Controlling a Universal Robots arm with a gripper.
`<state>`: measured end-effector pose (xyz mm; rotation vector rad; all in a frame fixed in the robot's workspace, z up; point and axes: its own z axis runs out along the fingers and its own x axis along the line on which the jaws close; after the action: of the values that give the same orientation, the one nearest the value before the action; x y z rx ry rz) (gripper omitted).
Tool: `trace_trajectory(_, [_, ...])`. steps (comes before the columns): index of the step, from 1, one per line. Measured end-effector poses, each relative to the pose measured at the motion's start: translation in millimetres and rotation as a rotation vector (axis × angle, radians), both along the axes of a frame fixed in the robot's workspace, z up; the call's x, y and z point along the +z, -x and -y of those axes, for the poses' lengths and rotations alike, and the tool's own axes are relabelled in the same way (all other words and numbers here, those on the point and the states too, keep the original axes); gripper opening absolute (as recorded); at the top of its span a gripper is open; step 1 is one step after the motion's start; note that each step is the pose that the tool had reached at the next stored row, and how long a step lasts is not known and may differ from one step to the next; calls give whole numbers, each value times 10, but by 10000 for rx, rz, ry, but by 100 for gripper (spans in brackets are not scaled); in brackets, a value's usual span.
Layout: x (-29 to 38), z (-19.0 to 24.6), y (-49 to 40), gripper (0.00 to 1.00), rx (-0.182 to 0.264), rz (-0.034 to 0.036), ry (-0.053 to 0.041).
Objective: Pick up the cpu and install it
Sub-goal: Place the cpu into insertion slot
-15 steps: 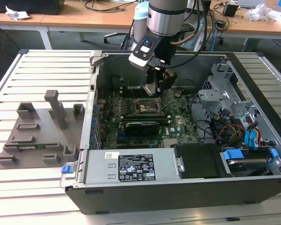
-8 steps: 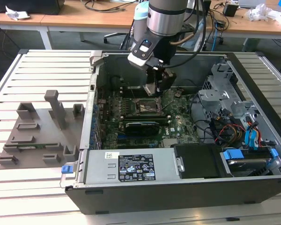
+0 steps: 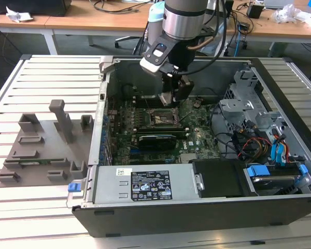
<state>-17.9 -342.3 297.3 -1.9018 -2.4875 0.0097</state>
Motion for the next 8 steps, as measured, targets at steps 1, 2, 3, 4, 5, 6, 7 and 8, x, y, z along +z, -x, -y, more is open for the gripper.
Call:
trace_trajectory(1, [0, 0, 0, 55, -37, 0, 1])
trace_trajectory(2, [0, 0, 0, 55, -83, 0, 2])
trace_trajectory(3, [0, 0, 0, 55, -126, 0, 2])
trace_trajectory(4, [0, 0, 0, 55, -194, 0, 3])
trace_trajectory(5, [0, 0, 0, 55, -291, 0, 5])
trace_trajectory(6, [0, 0, 0, 55, -351, 0, 6])
trace_trajectory(7, [0, 0, 0, 55, -394, 0, 7])
trace_trajectory(8, [0, 0, 0, 55, -465, 0, 8])
